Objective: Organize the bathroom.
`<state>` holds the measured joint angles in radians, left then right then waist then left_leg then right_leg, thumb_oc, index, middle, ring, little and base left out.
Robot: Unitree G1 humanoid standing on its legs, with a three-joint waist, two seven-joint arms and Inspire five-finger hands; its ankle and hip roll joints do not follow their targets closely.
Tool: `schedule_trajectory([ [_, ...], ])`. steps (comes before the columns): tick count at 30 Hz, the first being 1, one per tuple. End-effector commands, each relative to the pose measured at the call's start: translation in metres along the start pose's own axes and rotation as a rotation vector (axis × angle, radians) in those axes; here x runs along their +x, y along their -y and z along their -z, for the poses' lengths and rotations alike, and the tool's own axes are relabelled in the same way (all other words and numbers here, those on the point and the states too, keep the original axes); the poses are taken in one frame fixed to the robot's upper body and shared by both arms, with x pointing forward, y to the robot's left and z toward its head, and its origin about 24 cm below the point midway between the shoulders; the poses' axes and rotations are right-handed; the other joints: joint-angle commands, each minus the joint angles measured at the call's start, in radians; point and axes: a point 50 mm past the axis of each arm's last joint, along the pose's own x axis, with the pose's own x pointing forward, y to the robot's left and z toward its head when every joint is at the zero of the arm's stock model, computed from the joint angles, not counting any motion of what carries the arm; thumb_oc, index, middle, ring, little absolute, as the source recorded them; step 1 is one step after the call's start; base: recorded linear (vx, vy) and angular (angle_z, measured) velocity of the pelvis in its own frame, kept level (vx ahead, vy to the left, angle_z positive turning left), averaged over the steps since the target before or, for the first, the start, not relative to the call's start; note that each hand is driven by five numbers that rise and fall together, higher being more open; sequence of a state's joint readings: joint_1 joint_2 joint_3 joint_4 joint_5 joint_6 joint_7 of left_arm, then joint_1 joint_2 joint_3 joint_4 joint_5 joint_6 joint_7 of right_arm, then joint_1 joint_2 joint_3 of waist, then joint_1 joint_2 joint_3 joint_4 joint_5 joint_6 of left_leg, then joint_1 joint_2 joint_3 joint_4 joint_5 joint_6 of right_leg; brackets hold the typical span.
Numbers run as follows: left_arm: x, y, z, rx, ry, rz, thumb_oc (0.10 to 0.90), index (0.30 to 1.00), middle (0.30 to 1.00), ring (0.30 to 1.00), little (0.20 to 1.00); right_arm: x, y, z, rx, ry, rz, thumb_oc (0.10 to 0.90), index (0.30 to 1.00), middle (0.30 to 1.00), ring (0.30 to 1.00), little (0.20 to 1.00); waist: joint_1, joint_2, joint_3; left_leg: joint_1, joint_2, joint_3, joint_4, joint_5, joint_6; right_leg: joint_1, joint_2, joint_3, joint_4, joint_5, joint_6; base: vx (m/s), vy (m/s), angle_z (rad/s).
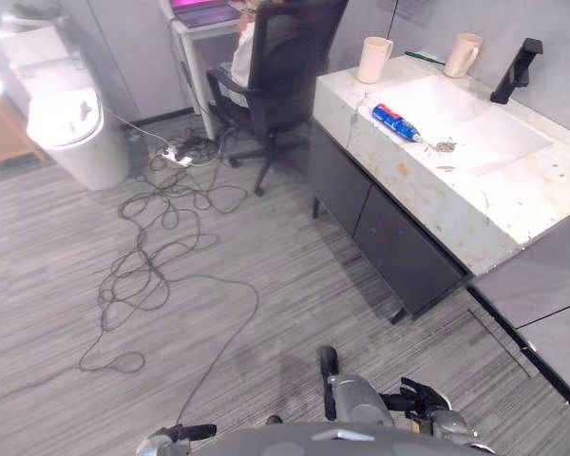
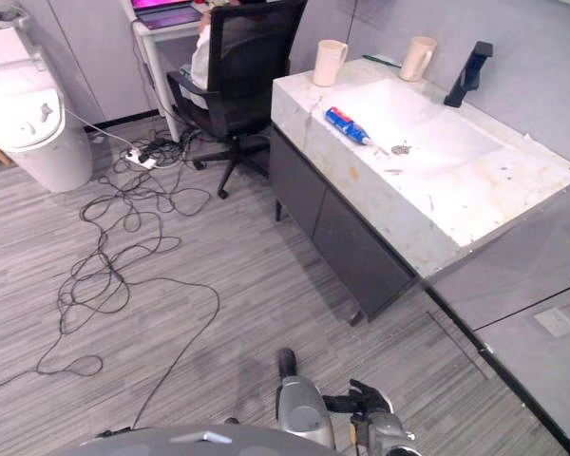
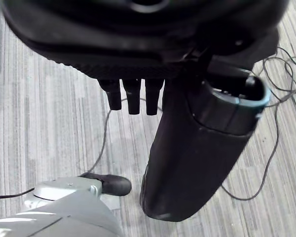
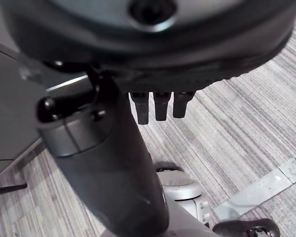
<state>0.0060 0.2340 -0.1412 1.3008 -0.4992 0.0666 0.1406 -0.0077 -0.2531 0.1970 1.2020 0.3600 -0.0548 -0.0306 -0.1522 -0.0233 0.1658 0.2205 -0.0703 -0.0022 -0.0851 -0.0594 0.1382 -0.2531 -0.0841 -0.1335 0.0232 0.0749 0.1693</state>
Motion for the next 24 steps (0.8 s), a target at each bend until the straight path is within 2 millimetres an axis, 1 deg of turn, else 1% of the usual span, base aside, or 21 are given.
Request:
schedule_trajectory([
  [1, -0.002, 0.005, -0.043, -0.012, 0.161, 0.026, 0.8, 0.9, 0.9, 0.9, 0.9, -0.001, 0.021, -0.012, -0.063, 0.055, 0.044, 0.8, 0.9, 0.9, 0.9, 0.9, -0.055, -0.022, 0.057, -0.035, -0.062, 0.141, 0.11, -0.127, -0.079, -0.037, 0.029, -0.012, -0.038, 0.161, 0.032, 0.31, -0.051, -0.01],
  [2, -0.002, 0.006, -0.043, -0.01, 0.162, 0.028, 0.8, 0.9, 0.9, 0.9, 0.9, -0.001, 0.021, -0.011, -0.064, 0.053, 0.044, 0.8, 0.9, 0.9, 0.9, 0.9, -0.055, -0.023, 0.061, -0.032, -0.063, 0.141, 0.117, -0.133, -0.078, -0.037, 0.031, -0.016, -0.041, 0.163, 0.032, 0.47, -0.096, 0.02],
  [4, -0.002, 0.007, -0.039, 0.006, 0.166, 0.029, 0.8, 0.9, 0.9, 0.9, 0.9, -0.001, 0.025, -0.009, -0.071, 0.037, 0.043, 0.8, 0.9, 0.9, 0.9, 0.9, -0.049, -0.035, 0.076, -0.013, -0.083, 0.14, 0.159, -0.175, -0.064, -0.046, 0.04, -0.059, -0.016, 0.159, 0.019, 0.51, -0.144, 0.0],
  [5, -0.002, 0.007, -0.04, 0.026, 0.167, 0.026, 0.8, 0.9, 0.9, 0.9, 0.9, -0.002, 0.028, -0.007, -0.06, 0.028, 0.046, 0.8, 0.9, 0.9, 0.9, 0.9, -0.051, -0.032, 0.07, -0.003, -0.095, 0.122, 0.161, -0.185, -0.062, -0.038, 0.053, -0.062, -0.011, 0.146, -0.001, 0.53, -0.168, 0.03],
  [7, -0.002, 0.009, -0.04, 0.044, 0.154, 0.024, 0.8, 0.9, 0.9, 0.9, 0.9, -0.002, 0.031, -0.002, -0.054, 0.007, 0.06, 0.8, 0.9, 0.9, 0.9, 0.9, -0.06, -0.02, 0.051, 0.015, -0.101, 0.096, 0.202, -0.202, -0.08, -0.025, 0.069, -0.06, 0.007, 0.122, -0.031, 0.35, -0.115, 0.04],
  [8, -0.002, 0.009, -0.04, 0.044, 0.154, 0.024, 0.8, 0.9, 0.9, 0.9, 0.9, -0.002, 0.031, -0.002, -0.054, 0.007, 0.06, 0.8, 0.9, 0.9, 0.9, 0.9, -0.06, -0.02, 0.051, 0.015, -0.101, 0.096, 0.202, -0.202, -0.08, -0.025, 0.069, -0.06, 0.007, 0.122, -0.031, 0.41, -0.125, 0.24],
  [9, -0.002, 0.009, -0.038, 0.059, 0.141, 0.033, 0.8, 0.9, 0.9, 0.9, 0.9, -0.003, 0.034, 0.004, -0.032, -0.021, 0.085, 0.8, 0.9, 0.9, 0.9, 0.9, -0.067, 0.007, 0.028, 0.031, -0.082, 0.104, 0.277, -0.159, -0.127, 0.016, 0.088, -0.068, 0.039, 0.078, -0.066, 0.36, -0.122, 0.29],
  [10, -0.002, 0.01, -0.039, 0.067, 0.147, 0.033, 0.8, 0.9, 0.9, 0.9, 0.9, -0.004, 0.034, 0.005, -0.023, -0.025, 0.086, 0.8, 0.9, 0.9, 0.9, 0.9, -0.07, 0.01, 0.02, 0.025, -0.079, 0.107, 0.298, -0.127, -0.143, 0.027, 0.089, -0.069, 0.037, 0.069, -0.075, 0.54, -0.22, 0.21],
  [11, -0.002, 0.012, -0.042, 0.068, 0.17, 0.036, 0.8, 0.9, 0.9, 0.9, 0.9, -0.004, 0.035, 0.006, -0.042, -0.029, 0.08, 0.8, 0.9, 0.9, 0.9, 0.9, -0.073, 0.019, 0.008, -0.012, -0.069, 0.124, 0.42, -0.015, -0.194, 0.069, 0.102, -0.066, 0.017, 0.047, -0.098, 0.25, -0.134, -0.01],
  [12, -0.002, 0.012, -0.042, 0.068, 0.17, 0.036, 0.8, 0.9, 0.9, 0.9, 0.9, -0.004, 0.035, 0.006, -0.042, -0.029, 0.08, 0.8, 0.9, 0.9, 0.9, 0.9, -0.073, 0.019, 0.008, -0.012, -0.069, 0.124, 0.42, -0.015, -0.194, 0.069, 0.102, -0.066, 0.017, 0.047, -0.098, 0.27, -0.145, -0.2],
  [13, -0.003, 0.012, -0.045, 0.055, 0.185, 0.038, 0.8, 0.9, 0.9, 0.9, 0.9, -0.004, 0.035, 0.006, -0.068, -0.03, 0.074, 0.8, 0.9, 0.9, 0.9, 0.9, -0.073, 0.022, 0.005, -0.038, -0.064, 0.131, 0.479, 0.041, -0.218, 0.088, 0.11, -0.062, 0.01, 0.034, -0.109, 0.09, -0.047, -0.12],
  [14, -0.003, 0.012, -0.045, 0.055, 0.185, 0.038, 0.8, 0.9, 0.9, 0.9, 0.9, -0.004, 0.035, 0.006, -0.068, -0.03, 0.074, 0.8, 0.9, 0.9, 0.9, 0.9, -0.073, 0.022, 0.005, -0.038, -0.064, 0.131, 0.479, 0.041, -0.218, 0.088, 0.11, -0.062, 0.01, 0.034, -0.109, 0.21, -0.129, -0.38],
  [15, -0.004, 0.014, -0.052, 0.031, 0.216, 0.046, 0.8, 0.9, 0.9, 0.9, 0.9, -0.004, 0.036, 0.006, -0.092, -0.033, 0.073, 0.8, 0.9, 0.9, 0.9, 0.9, -0.074, 0.017, 0.003, -0.098, -0.042, 0.157, 0.594, 0.118, -0.255, 0.124, 0.109, -0.064, 0.001, 0.012, -0.128, 0.32, -0.212, -0.3],
  [16, -0.007, 0.022, -0.071, 0.046, 0.285, 0.069, 0.8, 0.9, 0.9, 0.9, 0.9, -0.005, 0.041, 0.004, -0.045, -0.03, 0.096, 0.8, 0.9, 0.9, 0.9, 0.9, -0.073, -0.007, 0.001, -0.213, 0.051, 0.237, 0.741, 0.108, -0.255, 0.175, 0.087, -0.07, 0.003, -0.024, -0.15, 0.41, -0.222, -0.35],
  [17, -0.009, 0.026, -0.077, 0.058, 0.319, 0.081, 0.8, 0.9, 0.9, 0.9, 0.9, -0.004, 0.043, -0.001, -0.023, -0.016, 0.099, 0.8, 0.9, 0.9, 0.9, 0.9, -0.066, -0.01, 0.008, -0.248, 0.088, 0.246, 0.75, 0.066, -0.228, 0.204, 0.085, -0.054, 0.004, -0.036, -0.151, 0.36, -0.132, -0.19],
  [18, -0.01, 0.027, -0.08, 0.059, 0.336, 0.083, 0.8, 0.9, 0.9, 0.9, 0.9, -0.003, 0.041, -0.004, -0.03, -0.007, 0.092, 0.8, 0.9, 0.9, 0.9, 0.9, -0.062, -0.013, 0.01, -0.264, 0.103, 0.249, 0.737, 0.036, -0.204, 0.217, 0.082, -0.038, 0.006, -0.044, -0.149, 0.2, 0.002, -0.32],
  [19, -0.011, 0.027, -0.081, 0.058, 0.341, 0.085, 0.8, 0.9, 0.9, 0.9, 0.9, -0.002, 0.04, -0.006, -0.032, -0.003, 0.088, 0.8, 0.9, 0.9, 0.9, 0.9, -0.06, -0.015, 0.011, -0.268, 0.107, 0.25, 0.732, 0.026, -0.196, 0.221, 0.081, -0.032, 0.007, -0.047, -0.149, 0.18, 0.049, -0.5],
  [20, -0.011, 0.027, -0.083, 0.043, 0.345, 0.089, 0.8, 0.9, 0.9, 0.9, 0.9, -0.001, 0.036, -0.009, -0.036, 0.003, 0.082, 0.8, 0.9, 0.9, 0.9, 0.9, -0.059, -0.019, 0.009, -0.278, 0.118, 0.244, 0.683, 0.007, -0.171, 0.228, 0.08, -0.008, 0.011, -0.056, -0.15, 0.16, 0.064, -0.49],
  [21, -0.011, 0.026, -0.084, 0.041, 0.349, 0.09, 0.8, 0.9, 0.9, 0.9, 0.9, -0.001, 0.035, -0.01, -0.035, 0.005, 0.082, 0.8, 0.9, 0.9, 0.9, 0.9, -0.057, -0.02, 0.009, -0.282, 0.125, 0.242, 0.659, -0.002, -0.16, 0.231, 0.08, 0.006, 0.018, -0.062, -0.152, 0.24, 0.132, -0.5],
  [22, -0.012, 0.027, -0.088, 0.034, 0.361, 0.09, 0.8, 0.9, 0.9, 0.9, 0.9, 0.0, 0.033, -0.01, -0.036, 0.008, 0.083, 0.8, 0.9, 0.9, 0.9, 0.9, -0.055, -0.021, 0.01, -0.298, 0.14, 0.233, 0.594, -0.004, -0.149, 0.245, 0.081, 0.034, 0.027, -0.076, -0.152, 0.22, 0.141, -0.42],
  [24, -0.012, 0.027, -0.089, 0.026, 0.369, 0.094, 0.8, 0.9, 0.9, 0.9, 0.9, 0.0, 0.031, -0.009, -0.035, 0.004, 0.086, 0.8, 0.9, 0.9, 0.9, 0.9, -0.049, -0.016, 0.013, -0.304, 0.161, 0.218, 0.47, 0.022, -0.159, 0.268, 0.086, 0.064, 0.023, -0.089, -0.144, 0.23, 0.144, -0.62],
])
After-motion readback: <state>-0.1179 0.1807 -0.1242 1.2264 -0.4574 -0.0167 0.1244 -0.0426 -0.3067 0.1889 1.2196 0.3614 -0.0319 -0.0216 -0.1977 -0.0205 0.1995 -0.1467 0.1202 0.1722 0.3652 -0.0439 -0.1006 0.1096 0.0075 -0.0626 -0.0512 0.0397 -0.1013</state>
